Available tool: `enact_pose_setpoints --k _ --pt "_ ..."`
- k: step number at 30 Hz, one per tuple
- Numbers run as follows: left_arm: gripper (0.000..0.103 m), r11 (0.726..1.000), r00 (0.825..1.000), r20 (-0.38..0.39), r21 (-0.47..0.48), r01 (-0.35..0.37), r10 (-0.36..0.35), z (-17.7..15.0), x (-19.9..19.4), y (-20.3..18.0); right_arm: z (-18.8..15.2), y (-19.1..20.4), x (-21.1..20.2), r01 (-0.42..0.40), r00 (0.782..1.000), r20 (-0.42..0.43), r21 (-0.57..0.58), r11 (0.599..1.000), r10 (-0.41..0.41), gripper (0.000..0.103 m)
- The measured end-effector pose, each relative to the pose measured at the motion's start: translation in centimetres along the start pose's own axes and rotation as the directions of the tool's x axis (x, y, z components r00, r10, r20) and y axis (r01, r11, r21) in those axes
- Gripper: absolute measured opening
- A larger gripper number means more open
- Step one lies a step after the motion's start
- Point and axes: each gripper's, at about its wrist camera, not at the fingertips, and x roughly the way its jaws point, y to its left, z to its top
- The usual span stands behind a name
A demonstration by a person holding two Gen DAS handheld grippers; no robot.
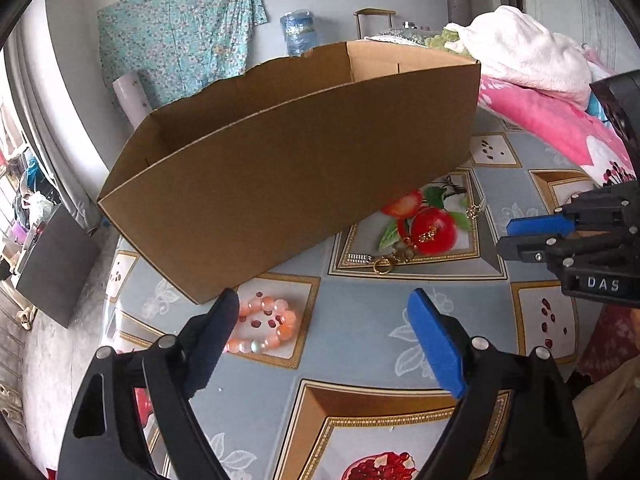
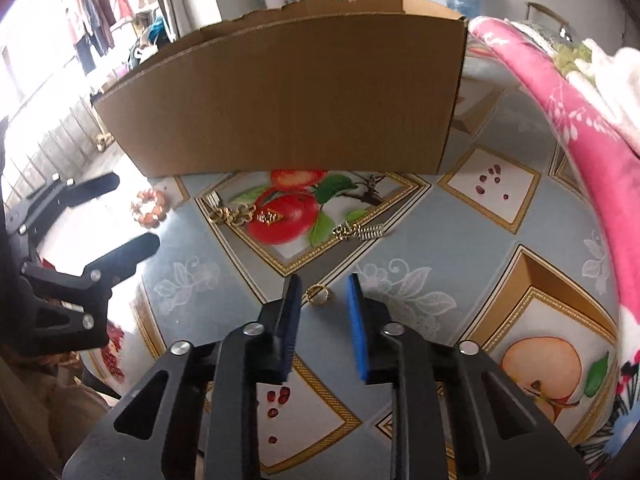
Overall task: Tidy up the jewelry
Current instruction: 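Close the right gripper on the small gold ring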
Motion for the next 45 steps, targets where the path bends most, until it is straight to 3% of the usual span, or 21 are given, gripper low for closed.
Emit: enact_pose_setpoints --k 5,10,13,18,22,27,36,45 --pt "0.084 1.000 1.000 0.005 0.000 0.022 -0.022 0.1 0.3 0.1 -0.2 0.6 0.1 0.029 1.000 0.007 -0.049 0.998 -0.029 0.020" --pt "0.083 0.999 0.999 0.020 0.011 0.035 -0.035 0.5 0.5 -0.2 -0.5 0.8 0.0 0.041 0.999 0.012 -0.072 0.997 -0.040 0.010" --pt "0.077 0.999 0.998 0.022 0.005 0.054 -0.054 0.7 0.9 -0.2 -0.4 0.5 0.1 0.033 0.999 0.013 -0.056 0.998 -0.032 0.010" --pt "0.059 0.997 0.997 0.010 -0.006 0.074 -0.074 1.3 1.8 0.0 -0.4 -0.4 0.2 0.003 1.000 0.016 -0.012 1.000 -0.002 0.010" --pt "0.049 0.988 0.989 0.003 -0.022 0.150 -0.150 1.9 2.3 0.0 -0.3 -0.7 0.2 -0.008 1.000 0.018 -0.007 1.000 0.008 0.010" --pt "0.026 0.986 0.985 -0.034 0.011 0.169 -0.169 2.0 3.3 -1.1 -0.3 -1.2 0.1 -0.024 0.999 0.021 0.002 1.000 0.024 0.010" --pt "0.012 0.983 0.980 -0.076 0.000 0.183 -0.183 1.6 4.3 -1.4 -0.3 -2.1 0.2 -0.038 0.999 0.025 0.010 0.999 0.038 0.010" --pt "0.011 0.984 0.982 -0.065 0.022 0.179 -0.177 1.6 4.1 -1.4 -0.2 -2.2 0.2 -0.040 0.999 0.025 0.010 0.999 0.040 0.010"
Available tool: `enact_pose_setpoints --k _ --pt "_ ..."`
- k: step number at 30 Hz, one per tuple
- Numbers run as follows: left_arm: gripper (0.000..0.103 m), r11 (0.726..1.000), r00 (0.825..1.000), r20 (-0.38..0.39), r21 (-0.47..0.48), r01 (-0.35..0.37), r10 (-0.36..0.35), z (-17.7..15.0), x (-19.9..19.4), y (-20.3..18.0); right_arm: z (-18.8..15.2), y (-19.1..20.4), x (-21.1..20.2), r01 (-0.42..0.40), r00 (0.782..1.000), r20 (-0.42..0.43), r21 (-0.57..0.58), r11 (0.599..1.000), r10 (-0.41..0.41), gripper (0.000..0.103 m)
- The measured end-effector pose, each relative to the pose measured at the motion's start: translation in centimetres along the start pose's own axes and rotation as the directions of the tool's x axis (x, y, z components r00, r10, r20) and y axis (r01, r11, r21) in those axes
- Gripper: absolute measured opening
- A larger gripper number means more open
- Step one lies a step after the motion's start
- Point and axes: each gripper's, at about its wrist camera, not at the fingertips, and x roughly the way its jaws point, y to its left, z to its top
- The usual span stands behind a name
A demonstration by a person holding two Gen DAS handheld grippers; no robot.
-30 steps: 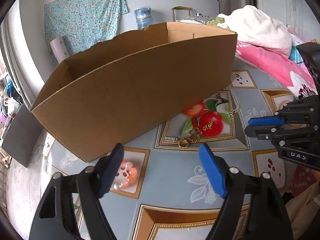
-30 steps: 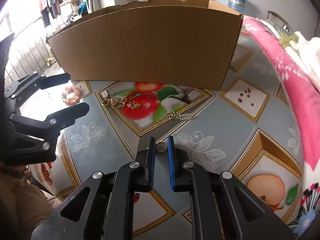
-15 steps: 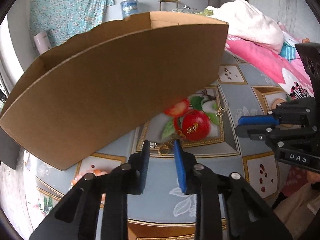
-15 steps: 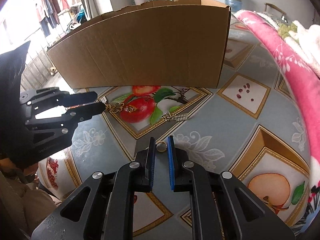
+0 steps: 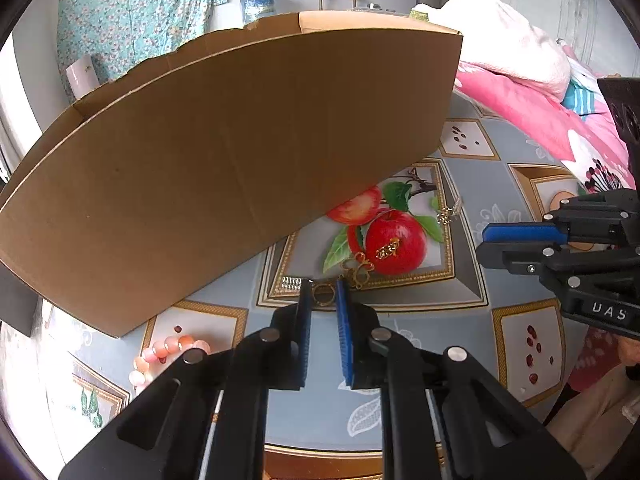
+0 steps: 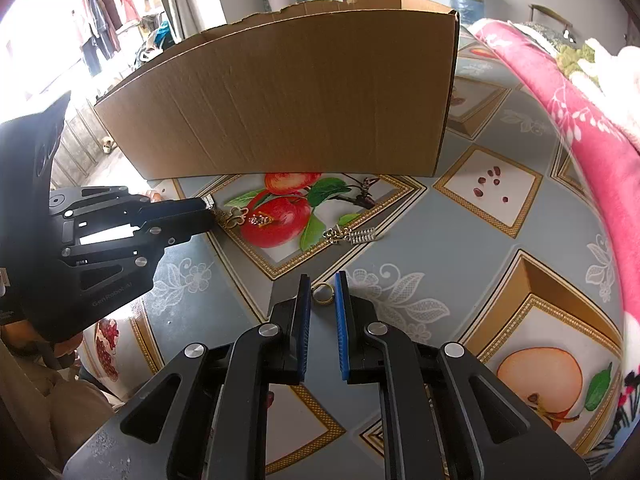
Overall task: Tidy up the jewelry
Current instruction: 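Close the right gripper on the small gold ring, then lift the gold ring with the right gripper and carry it over the box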
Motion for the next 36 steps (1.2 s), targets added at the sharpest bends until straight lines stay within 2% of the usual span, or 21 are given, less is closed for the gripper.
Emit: enact_pose_setpoints --k 11,15,18,22,25,27,30,31,33,35,36 --pt "0.009 1.000 1.000 0.013 0.000 0.003 -0.003 -0.3 -0.5 0.1 0.2 -0.9 -0.5 -0.024 1.000 0.000 0.030 0.999 0.024 0.010" --pt "0.009 1.000 0.999 0.044 -0.005 0.006 -0.005 -0.1 -1.9 0.2 0.2 -1.1 -1.2 -0.023 1.000 0.008 0.035 0.999 0.023 0.010" --pt "0.009 0.999 0.996 0.088 -0.015 0.034 -0.033 0.6 -3.7 0.4 0.4 -0.8 -2.3 -0.031 0.999 0.038 0.025 0.999 0.030 0.010" --pt "0.009 0.997 0.976 0.201 0.025 0.077 -0.081 2.3 -7.3 0.4 1.3 -0.2 -4.6 -0.039 0.993 0.110 -0.013 0.999 0.040 0.010" --pt "0.009 0.991 0.956 0.264 0.040 0.124 -0.130 3.5 -9.8 0.7 2.8 0.0 -6.8 -0.059 0.982 0.177 -0.033 0.998 0.064 0.010" --pt "0.009 0.990 0.943 0.301 0.060 0.131 -0.143 4.5 -11.6 1.0 4.0 -0.1 -8.3 -0.087 0.971 0.221 -0.038 0.996 0.093 0.010" --pt "0.009 0.991 0.932 0.338 0.075 0.109 -0.128 6.6 -13.7 2.1 6.9 -0.1 -9.9 -0.129 0.950 0.277 -0.070 0.989 0.143 0.010" --pt "0.009 0.992 0.932 0.342 0.074 0.104 -0.123 7.7 -14.0 2.7 8.0 0.0 -10.1 -0.137 0.947 0.282 -0.086 0.987 0.156 0.010" --pt "0.009 0.994 0.943 0.317 0.060 0.088 -0.103 9.8 -13.8 4.2 10.8 -0.2 -9.7 -0.163 0.942 0.278 -0.112 0.980 0.188 0.010" --pt "0.009 0.994 0.958 0.266 0.050 0.101 -0.110 11.5 -12.7 5.9 13.5 -0.5 -9.0 -0.207 0.941 0.245 -0.127 0.970 0.233 0.010" --pt "0.009 0.992 0.968 0.217 0.035 0.120 -0.125 12.4 -11.6 6.9 15.1 -0.6 -8.0 -0.235 0.944 0.205 -0.133 0.963 0.259 0.010"
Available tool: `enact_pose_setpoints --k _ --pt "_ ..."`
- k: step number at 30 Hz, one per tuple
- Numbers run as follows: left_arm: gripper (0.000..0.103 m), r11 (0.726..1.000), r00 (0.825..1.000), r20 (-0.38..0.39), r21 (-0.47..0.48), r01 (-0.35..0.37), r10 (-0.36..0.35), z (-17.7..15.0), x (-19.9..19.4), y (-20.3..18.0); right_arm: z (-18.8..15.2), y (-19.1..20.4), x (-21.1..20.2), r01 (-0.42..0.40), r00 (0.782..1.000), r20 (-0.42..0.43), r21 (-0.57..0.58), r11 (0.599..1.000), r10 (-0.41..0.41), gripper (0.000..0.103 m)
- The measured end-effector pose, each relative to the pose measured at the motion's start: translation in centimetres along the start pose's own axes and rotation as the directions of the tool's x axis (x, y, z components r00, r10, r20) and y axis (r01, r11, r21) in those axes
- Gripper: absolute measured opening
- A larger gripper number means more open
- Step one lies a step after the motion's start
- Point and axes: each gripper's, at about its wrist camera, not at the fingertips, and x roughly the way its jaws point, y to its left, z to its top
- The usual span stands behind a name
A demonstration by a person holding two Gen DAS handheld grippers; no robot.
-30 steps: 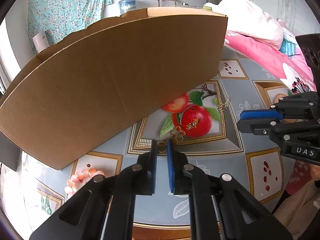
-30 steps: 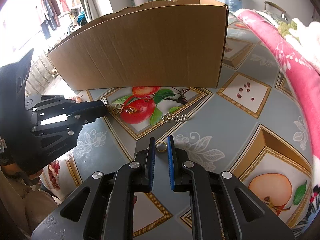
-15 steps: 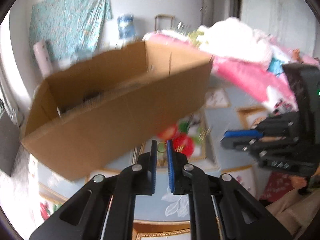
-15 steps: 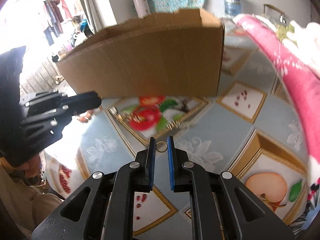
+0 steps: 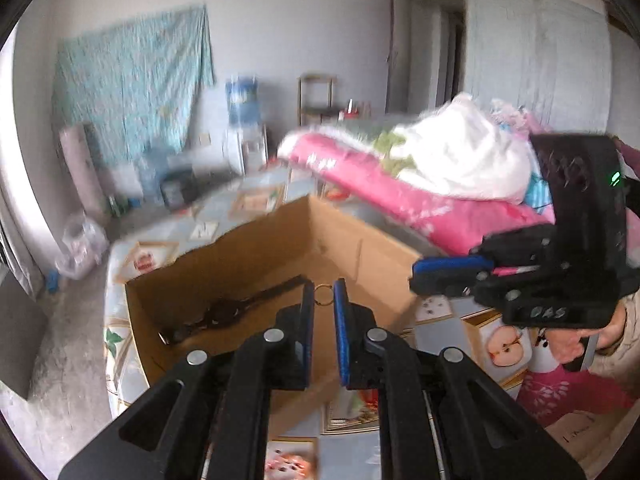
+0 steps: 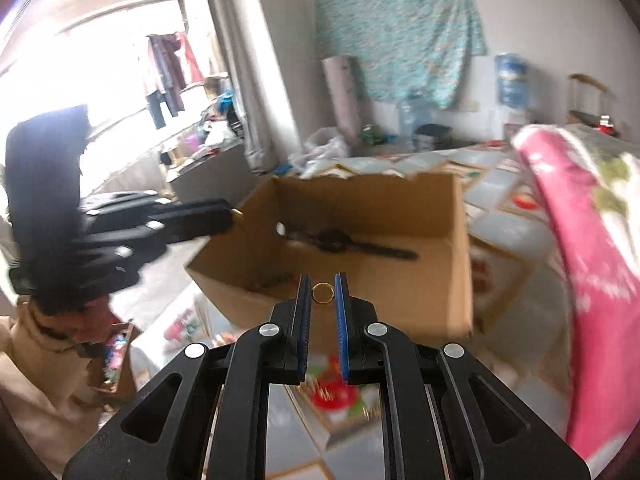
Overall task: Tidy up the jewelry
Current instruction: 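Lift the gold ring with the right gripper and carry it over the box, then open the right gripper to drop the gold ring into the box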
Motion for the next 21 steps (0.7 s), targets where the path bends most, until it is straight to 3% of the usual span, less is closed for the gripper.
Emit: enact_pose_setpoints --k 3,5,6,8,11,14,21 --pt "0.009 0.997 0.982 -0.185 -0.075 0.029 -0.042 1.5 4.9 3.4 2.9 -1.7 4.8 -0.030 0.988 -0.150 0.027 0.999 0.034 0.010" --pt "0.009 0.994 0.945 -0.326 -0.106 -0.016 -0.019 1.7 9.0 5.5 3.8 -2.9 8.2 -0.046 0.965 -0.255 0.066 0.997 0.061 0.010" --pt "0.009 0.992 0.933 -0.359 -0.117 -0.038 -0.006 1.7 10.2 5.9 4.0 -3.1 9.9 -0.037 0.950 -0.308 0.074 0.997 0.058 0.010" --pt "0.009 0.981 0.896 -0.441 -0.189 -0.039 -0.050 1.3 12.9 7.5 4.1 -3.4 12.5 -0.029 0.923 -0.379 0.089 0.996 0.061 0.010" --pt "0.009 0.963 0.862 -0.499 -0.263 -0.051 -0.090 0.6 15.0 8.9 4.4 -3.4 14.9 -0.028 0.895 -0.442 0.090 0.996 0.065 0.010" --pt "0.009 0.953 0.833 -0.542 -0.296 -0.070 -0.108 0.0 17.0 9.5 4.0 -3.1 15.4 -0.011 0.885 -0.464 0.074 0.997 0.044 0.010" --pt "0.010 0.949 0.813 -0.577 -0.292 -0.120 -0.075 -0.1 18.9 10.2 3.8 -3.8 16.5 0.020 0.880 -0.475 0.083 0.996 0.022 0.012"
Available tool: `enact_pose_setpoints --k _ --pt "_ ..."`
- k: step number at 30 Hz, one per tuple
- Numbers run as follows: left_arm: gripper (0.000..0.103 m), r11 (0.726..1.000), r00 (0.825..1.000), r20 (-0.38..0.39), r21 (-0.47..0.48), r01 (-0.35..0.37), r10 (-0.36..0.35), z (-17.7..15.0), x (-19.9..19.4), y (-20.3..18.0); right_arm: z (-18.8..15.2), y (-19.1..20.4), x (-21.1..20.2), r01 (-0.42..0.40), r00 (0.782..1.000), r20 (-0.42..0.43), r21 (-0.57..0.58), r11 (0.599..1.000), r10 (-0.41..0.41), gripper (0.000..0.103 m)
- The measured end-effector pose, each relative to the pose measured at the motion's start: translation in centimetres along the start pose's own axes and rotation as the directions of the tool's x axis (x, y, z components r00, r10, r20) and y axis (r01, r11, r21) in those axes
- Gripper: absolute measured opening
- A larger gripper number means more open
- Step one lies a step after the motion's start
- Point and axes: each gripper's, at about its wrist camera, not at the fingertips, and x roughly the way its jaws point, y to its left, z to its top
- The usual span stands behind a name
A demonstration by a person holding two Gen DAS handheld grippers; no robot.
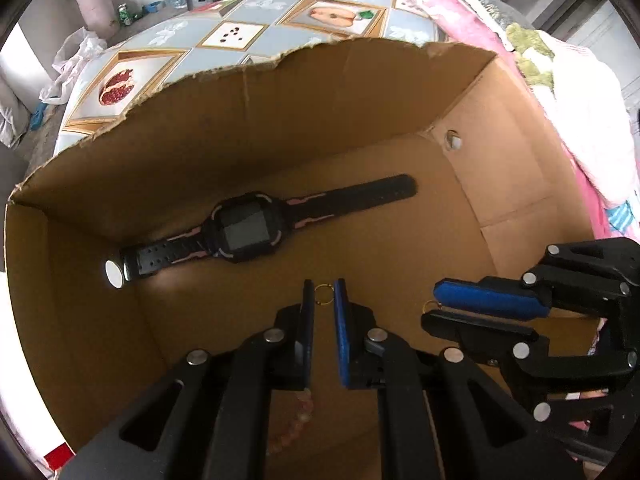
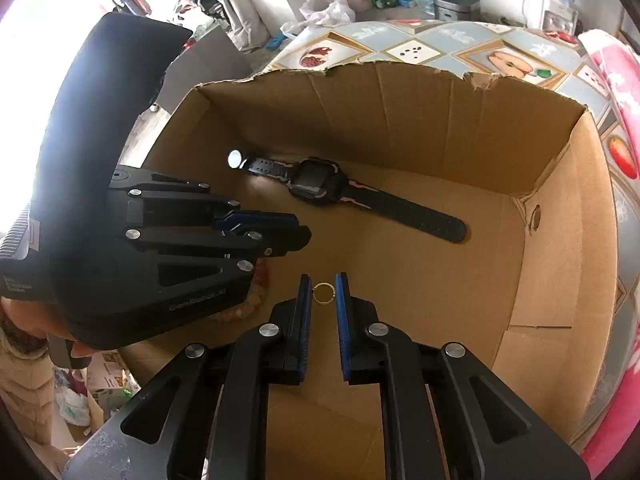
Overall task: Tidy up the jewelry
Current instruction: 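Open the right gripper to drop the gold ring into the box, then withdraw the right gripper from the box toward the gold chain earring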
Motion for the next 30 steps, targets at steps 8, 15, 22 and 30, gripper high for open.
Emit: enact_pose_setpoints --k 8,15,22,30 --pt "0.031 0.999 1.000 0.006 -0.034 -0.029 0.029 0.6 0.1 0.4 -0.2 -0.8 -0.7 0.010 0.999 0.031 0.020 1.000 -0.011 0.013" --pt "0.032 0.998 0.994 0.111 -0.056 -0.011 0.017 -0.1 -3.2 0.8 -1.1 -0.9 -4.0 0.019 0.994 0.104 0.029 0.999 -0.022 0.028" --pt "0.035 1.000 0.946 0.324 -0.017 -0.010 0.015 -3.9 -10.2 -0.3 -3.8 -0.2 -8.4 -0.025 0.972 0.233 0.020 0.999 0.019 0.035" --pt "0.040 0.998 0.837 0.544 0.039 0.047 -0.060 -13.2 -16.9 -1.2 -9.9 0.5 -14.4 -0.092 0.910 0.405 -0.016 0.996 0.090 0.038"
